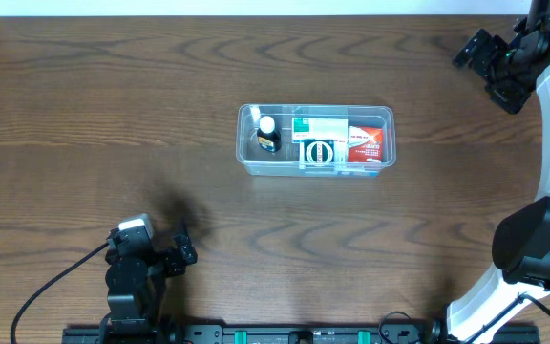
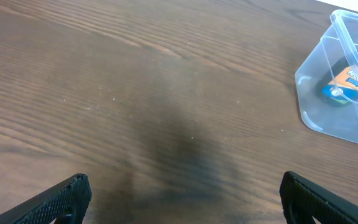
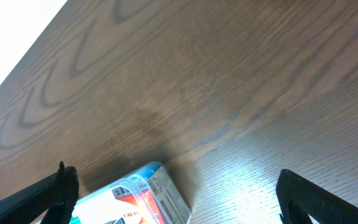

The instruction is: Pack container

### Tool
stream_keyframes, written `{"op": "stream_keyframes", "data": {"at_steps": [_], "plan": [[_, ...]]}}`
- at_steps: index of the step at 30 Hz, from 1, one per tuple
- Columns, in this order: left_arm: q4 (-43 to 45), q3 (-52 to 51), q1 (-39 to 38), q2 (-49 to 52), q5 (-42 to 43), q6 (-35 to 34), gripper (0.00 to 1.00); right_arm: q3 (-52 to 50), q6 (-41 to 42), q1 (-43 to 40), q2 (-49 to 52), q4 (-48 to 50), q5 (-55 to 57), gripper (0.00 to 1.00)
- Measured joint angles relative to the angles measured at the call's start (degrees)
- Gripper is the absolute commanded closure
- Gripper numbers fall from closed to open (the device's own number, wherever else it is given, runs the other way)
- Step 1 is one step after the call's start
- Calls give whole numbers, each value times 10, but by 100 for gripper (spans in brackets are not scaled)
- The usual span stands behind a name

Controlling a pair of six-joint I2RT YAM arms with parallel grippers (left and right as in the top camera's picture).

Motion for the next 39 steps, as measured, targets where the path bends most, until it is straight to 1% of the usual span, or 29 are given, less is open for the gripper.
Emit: {"op": "stream_keyframes", "data": {"at_steps": [4, 7, 9, 11, 12, 15, 17, 22, 24, 29, 36, 39], "plan": [[0, 0, 0, 0, 0, 0, 2, 0, -1, 0, 0, -2, 0, 1], [0, 0, 0, 0, 0, 0, 2, -2, -15, 5, -7, -34, 1, 1], [0, 0, 0, 0, 0, 0, 2, -13, -33, 15, -26, -39, 16, 1], [0, 0, 0, 0, 0, 0, 2, -37, -61, 35, -70, -31, 42, 1], [0, 0, 0, 0, 0, 0, 2, -52, -76, 47, -99, -15, 56, 1], [1, 0, 0, 0, 0, 0, 2, -129, -142, 87, -221, 86, 102, 1], [0, 0, 0, 0, 0, 0, 2, -214, -198, 107, -336, 169, 121, 1], [1, 0, 0, 0, 0, 0, 2, -401, -255, 109, -557, 243, 151, 1], [1, 0, 0, 0, 0, 0, 2, -473, -264, 109, -617, 264, 155, 1], [1, 0, 0, 0, 0, 0, 2, -654, -278, 109, -770, 269, 164, 1], [1, 0, 0, 0, 0, 0, 2, -798, -283, 109, -968, 283, 167, 1], [1, 0, 0, 0, 0, 0, 2, -850, -284, 109, -1027, 285, 167, 1]]}}
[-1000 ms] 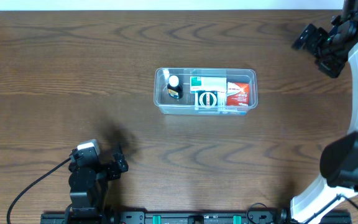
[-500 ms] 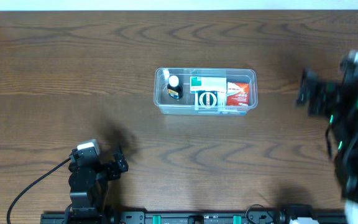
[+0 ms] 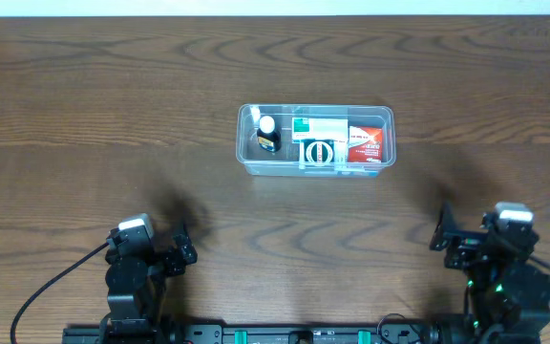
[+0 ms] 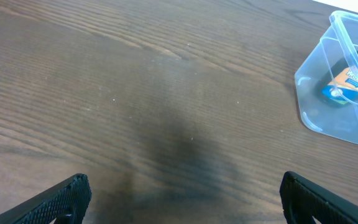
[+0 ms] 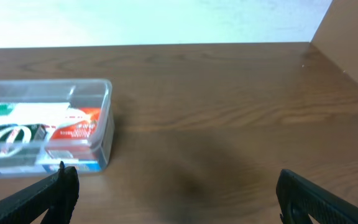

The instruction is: Pack container

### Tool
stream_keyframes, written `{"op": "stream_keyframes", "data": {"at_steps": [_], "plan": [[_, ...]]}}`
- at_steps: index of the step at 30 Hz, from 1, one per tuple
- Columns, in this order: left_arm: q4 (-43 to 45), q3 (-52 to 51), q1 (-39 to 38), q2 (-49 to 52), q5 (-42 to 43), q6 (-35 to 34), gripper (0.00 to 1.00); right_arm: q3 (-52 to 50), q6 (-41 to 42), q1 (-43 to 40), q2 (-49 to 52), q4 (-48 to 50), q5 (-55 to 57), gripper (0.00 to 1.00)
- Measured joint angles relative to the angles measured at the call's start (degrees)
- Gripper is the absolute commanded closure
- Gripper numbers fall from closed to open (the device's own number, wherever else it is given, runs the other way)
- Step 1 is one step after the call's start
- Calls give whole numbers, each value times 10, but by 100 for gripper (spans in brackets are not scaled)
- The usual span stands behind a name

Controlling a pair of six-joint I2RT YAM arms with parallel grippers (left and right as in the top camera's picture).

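A clear plastic container (image 3: 247, 153) sits in the middle of the wooden table. Inside it stand a small dark bottle with a white cap (image 3: 268, 137), a green and white box (image 3: 319, 129), a round item (image 3: 319, 152) and a red packet (image 3: 364, 143). My left gripper (image 3: 179, 244) rests open at the front left, its jaws wide over bare wood (image 4: 179, 205). My right gripper (image 3: 442, 234) stands open at the front right, also empty (image 5: 179, 199). The container's corner (image 4: 328, 118) shows at the right of the left wrist view, and the container (image 5: 104, 124) at the left of the right wrist view.
The table's back edge meets a white wall (image 5: 166, 25). Brown wood (image 5: 347, 37) rises at the far right of the right wrist view. Bare wood lies all around the container.
My right arm has moved from the far back right corner to the front right of the table, gripper still open. The left arm and the container's contents have not changed.
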Motion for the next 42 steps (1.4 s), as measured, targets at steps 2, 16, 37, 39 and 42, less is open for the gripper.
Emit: {"op": "stream_keyframes", "data": {"at_steps": [2, 16, 37, 39, 42], "plan": [[0, 0, 0, 0, 0, 0, 2, -38, 0, 0, -36, 3, 0, 1], [0, 0, 0, 0, 0, 0, 2, -174, 0, 0, -71, 75, -2, 1], [0, 0, 0, 0, 0, 0, 2, -174, 0, 0, -71, 75, -2, 1], [0, 0, 0, 0, 0, 0, 2, -174, 0, 0, -71, 75, -2, 1], [0, 0, 0, 0, 0, 0, 2, -174, 0, 0, -71, 75, -2, 1]]}}
